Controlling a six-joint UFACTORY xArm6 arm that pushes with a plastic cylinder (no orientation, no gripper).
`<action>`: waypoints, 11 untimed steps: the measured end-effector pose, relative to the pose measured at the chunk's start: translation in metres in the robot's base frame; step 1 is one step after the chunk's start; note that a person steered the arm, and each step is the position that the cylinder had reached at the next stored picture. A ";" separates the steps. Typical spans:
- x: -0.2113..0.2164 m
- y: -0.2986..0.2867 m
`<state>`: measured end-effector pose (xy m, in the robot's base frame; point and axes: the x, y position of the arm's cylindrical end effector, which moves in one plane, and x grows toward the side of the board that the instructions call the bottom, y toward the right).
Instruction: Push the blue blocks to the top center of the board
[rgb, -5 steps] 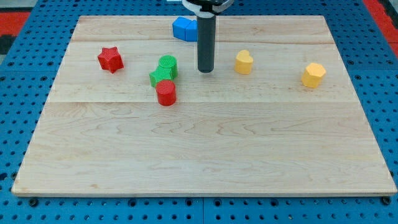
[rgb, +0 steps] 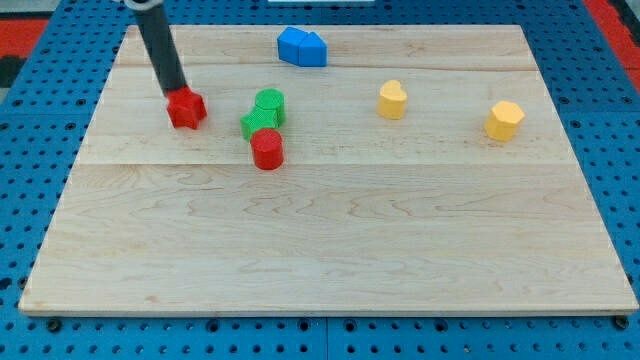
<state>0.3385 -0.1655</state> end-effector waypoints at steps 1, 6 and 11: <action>0.002 0.100; -0.084 0.164; -0.049 0.329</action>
